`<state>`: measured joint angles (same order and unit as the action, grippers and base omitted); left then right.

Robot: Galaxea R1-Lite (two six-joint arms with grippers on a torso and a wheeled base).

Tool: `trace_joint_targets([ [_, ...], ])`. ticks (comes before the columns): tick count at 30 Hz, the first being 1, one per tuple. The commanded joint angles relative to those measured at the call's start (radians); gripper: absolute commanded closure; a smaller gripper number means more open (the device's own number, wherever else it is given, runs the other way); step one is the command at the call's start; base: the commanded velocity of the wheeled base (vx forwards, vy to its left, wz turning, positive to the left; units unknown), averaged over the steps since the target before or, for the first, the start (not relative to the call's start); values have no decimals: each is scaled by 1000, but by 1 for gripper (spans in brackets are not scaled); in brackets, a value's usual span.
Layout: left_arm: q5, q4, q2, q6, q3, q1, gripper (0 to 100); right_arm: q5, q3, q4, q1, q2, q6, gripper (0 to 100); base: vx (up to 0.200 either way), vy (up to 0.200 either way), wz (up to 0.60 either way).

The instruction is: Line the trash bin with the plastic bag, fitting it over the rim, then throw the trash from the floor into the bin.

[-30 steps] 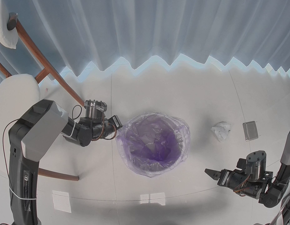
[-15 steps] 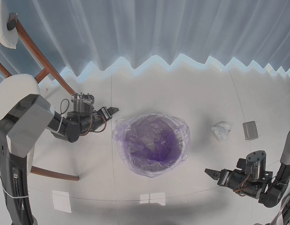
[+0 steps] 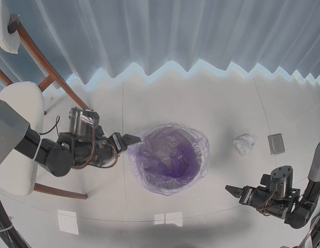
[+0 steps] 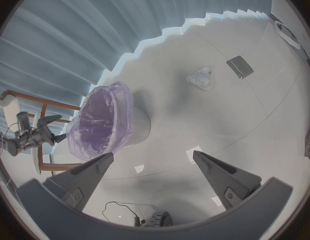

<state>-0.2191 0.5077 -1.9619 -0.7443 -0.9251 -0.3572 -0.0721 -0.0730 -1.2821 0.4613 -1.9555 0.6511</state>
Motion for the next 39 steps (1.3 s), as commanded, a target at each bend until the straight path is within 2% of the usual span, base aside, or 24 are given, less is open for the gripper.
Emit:
trace_joint_targets([
  [1,-22,-11,106,-9,123,-160,0,-2,12,-11,2,-19,-1,0,0,0,0],
  [3,-2,-12,83,-6,123,-204,0,-3,16,-11,2,-19,1,0,0,0,0],
  [7,35,-43,61,-3,114,-223,0,-3,21,-11,2,-22,1,0,0,0,0],
  [15,78,-58,34,11,97,-212,0,-3,21,-49,4,-60,-1,0,0,0,0],
  [21,153,-63,-22,11,3,-172,0,-8,24,-137,13,-121,-4,0,0,0,0],
  [29,164,-66,-87,25,-63,-183,0,-32,24,-175,39,-146,-4,0,0,0,0],
  [30,165,-67,-89,28,-63,-183,100,-32,24,-175,39,-146,-4,0,0,0,0],
  [33,198,-89,-98,45,-61,-177,100,-34,27,-175,39,-144,-2,0,0,0,0],
  [39,202,-92,-52,45,-40,-151,100,-34,36,-184,37,-148,-1,0,0,0,0],
])
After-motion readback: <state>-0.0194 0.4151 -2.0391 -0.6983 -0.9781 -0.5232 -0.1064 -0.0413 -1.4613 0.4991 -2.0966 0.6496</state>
